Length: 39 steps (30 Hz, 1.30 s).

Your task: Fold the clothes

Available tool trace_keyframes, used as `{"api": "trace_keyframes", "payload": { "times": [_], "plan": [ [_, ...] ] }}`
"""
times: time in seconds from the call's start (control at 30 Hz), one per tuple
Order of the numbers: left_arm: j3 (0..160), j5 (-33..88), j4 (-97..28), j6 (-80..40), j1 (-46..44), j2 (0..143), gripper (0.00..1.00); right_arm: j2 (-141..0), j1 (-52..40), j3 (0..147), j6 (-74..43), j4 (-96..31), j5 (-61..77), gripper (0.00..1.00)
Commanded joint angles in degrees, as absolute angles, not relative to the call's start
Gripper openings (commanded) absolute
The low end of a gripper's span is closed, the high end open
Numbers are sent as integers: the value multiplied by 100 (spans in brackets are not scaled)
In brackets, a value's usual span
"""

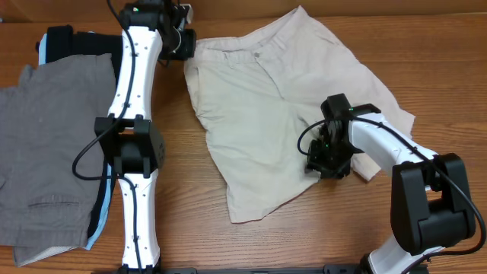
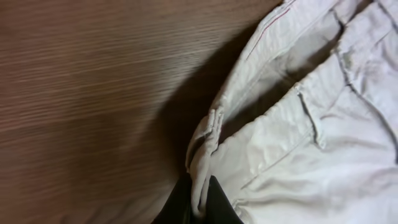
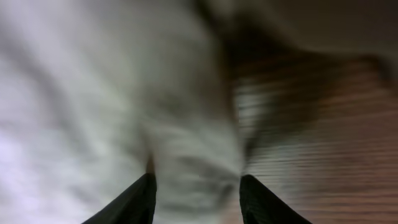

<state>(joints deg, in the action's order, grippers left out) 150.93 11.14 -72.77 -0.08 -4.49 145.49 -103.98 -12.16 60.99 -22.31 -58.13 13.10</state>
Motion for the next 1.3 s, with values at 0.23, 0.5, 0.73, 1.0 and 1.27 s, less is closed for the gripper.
{"api": "trace_keyframes", "payload": {
  "times": [0.23,0.5,0.73,1.0,1.27],
  "plan": [
    [15220,744,-7483,-78,-423,14355,4,-10200,-1313,5684,-2383,-4967,1570,49],
    [15220,722,-7588,-64,-419,14355,4,-10200,-1376,5734,-2408,-5070,1109,4],
    [15220,711,-8243,-207,-405,14355,4,-10197,67,6624,-1721,-5704,563,4],
    [15080,832,-8890,-650,-786,14370,4,-10200,1271,7612,-1020,-5249,1253,4],
    [15026,858,-8912,-904,-1304,14422,4,-10075,1363,8079,-871,-6143,1605,32]
  ]
}}
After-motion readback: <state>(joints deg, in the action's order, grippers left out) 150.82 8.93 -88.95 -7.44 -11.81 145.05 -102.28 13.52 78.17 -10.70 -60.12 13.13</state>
